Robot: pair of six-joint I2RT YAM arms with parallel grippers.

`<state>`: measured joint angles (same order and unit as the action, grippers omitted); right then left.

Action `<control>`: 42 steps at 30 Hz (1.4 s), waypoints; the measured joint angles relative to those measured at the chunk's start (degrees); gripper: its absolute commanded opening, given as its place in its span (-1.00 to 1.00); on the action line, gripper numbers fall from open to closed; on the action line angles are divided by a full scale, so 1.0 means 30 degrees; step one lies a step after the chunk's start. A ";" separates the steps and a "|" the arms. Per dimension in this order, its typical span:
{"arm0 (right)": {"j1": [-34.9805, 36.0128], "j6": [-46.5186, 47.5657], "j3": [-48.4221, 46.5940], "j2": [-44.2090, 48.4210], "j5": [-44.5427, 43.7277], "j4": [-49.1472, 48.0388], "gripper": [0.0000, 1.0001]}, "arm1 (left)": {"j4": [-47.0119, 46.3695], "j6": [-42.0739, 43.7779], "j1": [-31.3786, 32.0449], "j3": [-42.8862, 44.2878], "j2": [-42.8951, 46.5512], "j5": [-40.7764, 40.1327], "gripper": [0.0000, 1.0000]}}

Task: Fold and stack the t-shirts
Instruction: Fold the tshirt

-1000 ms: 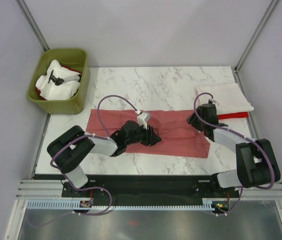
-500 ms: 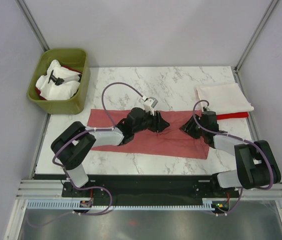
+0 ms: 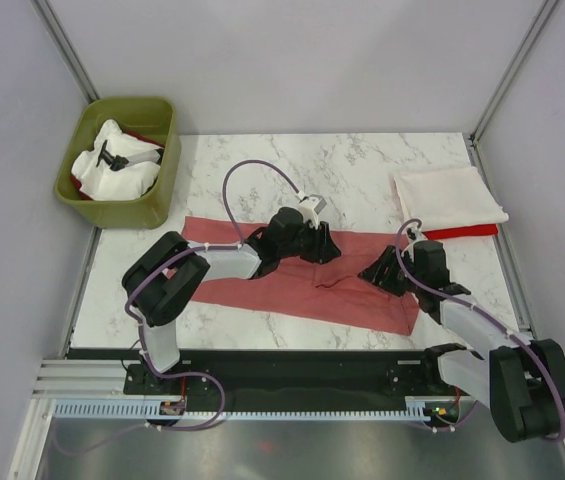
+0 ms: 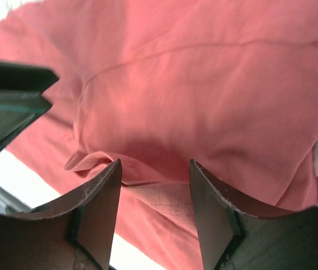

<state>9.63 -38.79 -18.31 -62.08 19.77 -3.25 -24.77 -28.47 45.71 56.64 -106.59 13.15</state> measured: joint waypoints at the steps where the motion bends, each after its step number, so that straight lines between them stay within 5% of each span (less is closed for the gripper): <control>1: 0.0000 0.0197 0.0000 0.0262 0.0226 0.0299 0.13 | 0.0168 0.0007 0.0000 0.0015 -0.0007 0.0044 -0.03; 8: 0.0000 0.1195 0.0087 0.1836 0.2011 0.2696 -0.23 | 0.0852 0.0000 0.0000 0.0860 -0.1406 0.0794 -0.05; 15: 0.0000 0.1173 0.0255 0.4167 0.2331 0.5122 -0.02 | 0.0998 0.0000 0.0007 0.0685 -0.1479 0.1319 -0.07; 21: 0.0000 0.0911 -0.0131 0.5319 -0.0372 0.6637 -0.03 | 0.0699 0.0000 0.0044 -0.0007 -0.1406 0.1370 -0.07; 23: 0.0000 0.0597 -0.0160 0.5326 -0.1617 0.7089 -0.08 | 0.0627 0.0000 0.0058 -0.0007 -0.1399 0.1639 -0.07; 25: 0.0000 0.0087 -0.0168 0.5333 -0.2820 0.7715 -0.34 | 0.0648 0.0000 0.0109 -0.0007 -0.1392 0.1821 -0.07; 30: -0.0029 -0.1552 -0.0991 0.5501 -0.6244 1.0797 -0.34 | 0.0678 0.0000 0.0313 -0.0095 -0.1341 0.1836 -0.07; 42: -0.0029 -0.1122 -0.2994 0.7082 -0.6579 1.4265 -0.43 | 0.1231 0.0007 0.0568 -0.0131 -0.0867 0.1698 -0.07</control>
<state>9.54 -42.15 -27.29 -40.84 0.03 39.55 -21.08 -28.45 47.42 56.25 -109.19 18.24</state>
